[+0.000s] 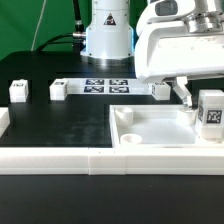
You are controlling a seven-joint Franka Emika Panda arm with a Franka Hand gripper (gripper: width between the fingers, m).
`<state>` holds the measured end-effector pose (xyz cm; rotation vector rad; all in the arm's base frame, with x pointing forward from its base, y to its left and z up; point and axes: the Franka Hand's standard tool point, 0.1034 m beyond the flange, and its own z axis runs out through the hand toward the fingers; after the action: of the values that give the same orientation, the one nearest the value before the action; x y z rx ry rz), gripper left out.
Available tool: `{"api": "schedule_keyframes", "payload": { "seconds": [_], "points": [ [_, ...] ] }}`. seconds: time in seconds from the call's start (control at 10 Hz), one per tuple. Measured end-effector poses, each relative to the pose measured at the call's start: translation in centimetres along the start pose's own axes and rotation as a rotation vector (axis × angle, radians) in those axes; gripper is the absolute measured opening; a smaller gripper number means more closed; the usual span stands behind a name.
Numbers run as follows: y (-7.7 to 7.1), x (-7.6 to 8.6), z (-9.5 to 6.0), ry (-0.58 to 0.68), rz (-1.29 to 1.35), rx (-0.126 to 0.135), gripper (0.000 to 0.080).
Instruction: Assemble one leg
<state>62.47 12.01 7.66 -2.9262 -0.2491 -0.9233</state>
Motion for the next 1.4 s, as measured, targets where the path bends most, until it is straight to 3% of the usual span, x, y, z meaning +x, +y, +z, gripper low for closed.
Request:
{"api": "schedule_keyframes", "payload": {
  "seconds": [0.1,0.2,0.6,1.0,1.2,1.4],
  "points": [
    [0.0,0.0,0.0,-0.001,0.0,0.0,0.061],
    [0.0,0.0,0.0,-0.001,0.0,0.0,0.0637],
    [0.0,0.0,-0.1,-0.006,0.002,0.001,0.0649],
    [0.6,2.0,-2.1,-0.047,0.015,0.013,0.0649],
    [0.4,1.7,-1.9,-0.07,0.015,0.02,0.0649],
    [-0.6,0.8,-1.3,-0.257,0.048,0.061,0.0649]
  ]
}}
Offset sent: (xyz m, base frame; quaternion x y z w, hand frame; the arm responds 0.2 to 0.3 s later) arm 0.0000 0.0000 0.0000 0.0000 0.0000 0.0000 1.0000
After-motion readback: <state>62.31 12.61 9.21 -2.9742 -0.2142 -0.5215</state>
